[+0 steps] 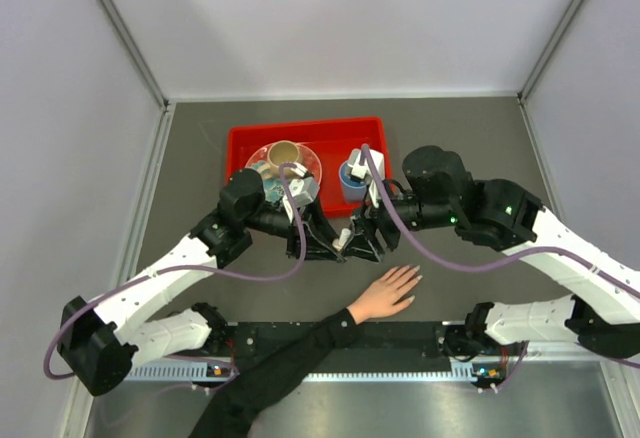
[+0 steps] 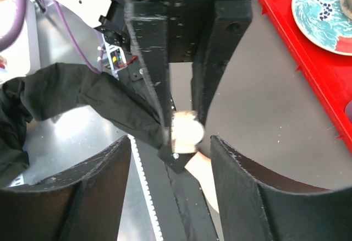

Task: Paint the nails

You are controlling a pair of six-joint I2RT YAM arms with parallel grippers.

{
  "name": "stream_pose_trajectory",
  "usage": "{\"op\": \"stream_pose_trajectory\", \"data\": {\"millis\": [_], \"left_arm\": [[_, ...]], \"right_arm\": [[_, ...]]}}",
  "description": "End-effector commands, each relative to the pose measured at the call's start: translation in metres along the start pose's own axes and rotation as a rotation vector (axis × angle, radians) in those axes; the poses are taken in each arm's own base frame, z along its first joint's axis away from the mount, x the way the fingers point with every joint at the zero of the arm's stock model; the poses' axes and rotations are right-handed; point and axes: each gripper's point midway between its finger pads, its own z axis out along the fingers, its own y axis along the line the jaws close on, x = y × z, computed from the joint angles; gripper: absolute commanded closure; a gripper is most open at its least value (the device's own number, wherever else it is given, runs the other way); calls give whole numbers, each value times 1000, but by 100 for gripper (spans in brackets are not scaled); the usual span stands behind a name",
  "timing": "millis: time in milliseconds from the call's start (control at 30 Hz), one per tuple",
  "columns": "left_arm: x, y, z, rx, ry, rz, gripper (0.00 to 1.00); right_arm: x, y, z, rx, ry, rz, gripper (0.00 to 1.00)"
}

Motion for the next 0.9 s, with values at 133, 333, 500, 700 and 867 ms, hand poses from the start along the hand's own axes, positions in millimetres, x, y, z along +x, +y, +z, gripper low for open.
{"op": "stream_pose_trajectory", "data": {"millis": [133,333,500,700,867], "left_arm": [[-24,-20,1,88,-29,110,100],[-24,-14,3,52,-36,117,100],[-29,26,-6,-218,-59,176,100],[-48,97,-65,-805,-142,224,100],[-49,110,-90,-967,-161,230,100]], "right_arm": [[-12,-4,3,8,-13,-44,40],[-14,-4,14,-10,-20,-42,76],[-18,-14,28,50,-65,60,100],[-10,-69,59,548,-171,413,100],[-17,-86,80,775,-238,490,100]]}}
